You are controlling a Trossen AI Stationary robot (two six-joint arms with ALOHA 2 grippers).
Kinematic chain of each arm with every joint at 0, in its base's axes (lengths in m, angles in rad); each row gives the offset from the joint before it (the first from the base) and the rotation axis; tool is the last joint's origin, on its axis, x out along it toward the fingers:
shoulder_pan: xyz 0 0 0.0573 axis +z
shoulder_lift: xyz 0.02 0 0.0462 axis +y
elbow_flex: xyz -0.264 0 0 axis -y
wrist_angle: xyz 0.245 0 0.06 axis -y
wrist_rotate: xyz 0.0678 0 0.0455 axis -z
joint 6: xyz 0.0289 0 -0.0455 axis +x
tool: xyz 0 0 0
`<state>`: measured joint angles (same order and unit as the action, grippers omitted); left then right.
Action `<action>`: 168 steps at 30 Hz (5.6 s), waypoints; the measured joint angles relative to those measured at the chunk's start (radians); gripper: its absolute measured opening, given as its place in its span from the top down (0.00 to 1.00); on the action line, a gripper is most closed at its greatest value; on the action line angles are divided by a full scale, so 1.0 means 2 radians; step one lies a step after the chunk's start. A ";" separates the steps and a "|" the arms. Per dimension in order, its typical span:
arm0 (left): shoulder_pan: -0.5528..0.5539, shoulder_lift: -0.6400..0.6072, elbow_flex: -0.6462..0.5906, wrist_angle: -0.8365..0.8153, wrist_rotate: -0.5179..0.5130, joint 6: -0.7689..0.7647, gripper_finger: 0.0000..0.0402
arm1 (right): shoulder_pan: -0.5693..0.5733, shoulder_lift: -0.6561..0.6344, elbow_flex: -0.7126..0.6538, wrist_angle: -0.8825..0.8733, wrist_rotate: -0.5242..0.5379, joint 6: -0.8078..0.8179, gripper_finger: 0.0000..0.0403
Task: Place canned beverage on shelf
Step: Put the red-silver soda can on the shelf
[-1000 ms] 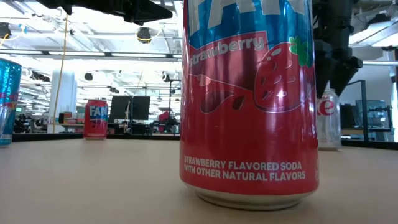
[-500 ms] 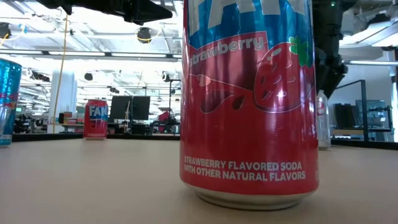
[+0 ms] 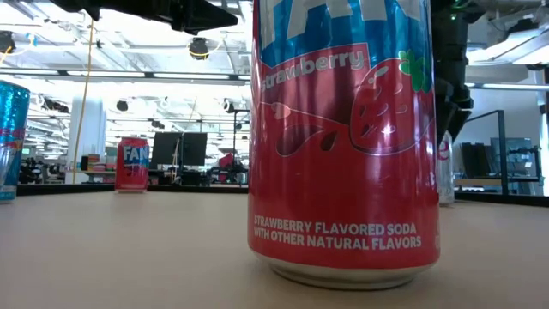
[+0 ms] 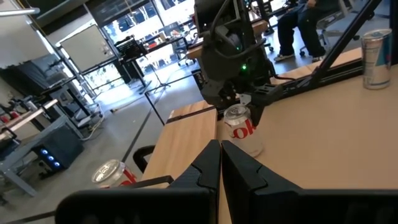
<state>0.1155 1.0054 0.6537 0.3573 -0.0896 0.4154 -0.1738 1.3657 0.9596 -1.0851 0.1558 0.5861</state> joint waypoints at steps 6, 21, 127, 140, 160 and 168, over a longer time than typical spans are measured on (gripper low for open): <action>0.003 0.000 0.000 0.000 0.002 -0.003 1.00 | -0.001 -0.001 0.000 0.014 0.000 -0.008 0.11; 0.003 0.000 0.000 0.000 0.002 -0.004 1.00 | -0.003 -0.001 0.001 0.030 0.000 -0.105 0.12; 0.003 0.000 0.000 -0.014 0.000 -0.004 1.00 | -0.167 0.249 0.443 -0.172 -0.083 -0.535 0.08; 0.002 0.000 0.000 -0.005 0.003 -0.013 1.00 | -0.081 0.038 0.127 0.140 -0.151 -0.462 0.10; 0.002 0.000 0.000 0.011 0.012 -0.022 1.00 | -0.096 0.058 0.028 0.332 -0.102 -0.482 0.84; 0.002 0.000 0.000 0.011 0.011 -0.021 1.00 | -0.121 0.073 0.028 0.352 -0.102 -0.490 0.91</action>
<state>0.1204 1.0061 0.6537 0.3790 -0.0669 0.3727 -0.4164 1.5119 1.0161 -0.3802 -0.0479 -0.3939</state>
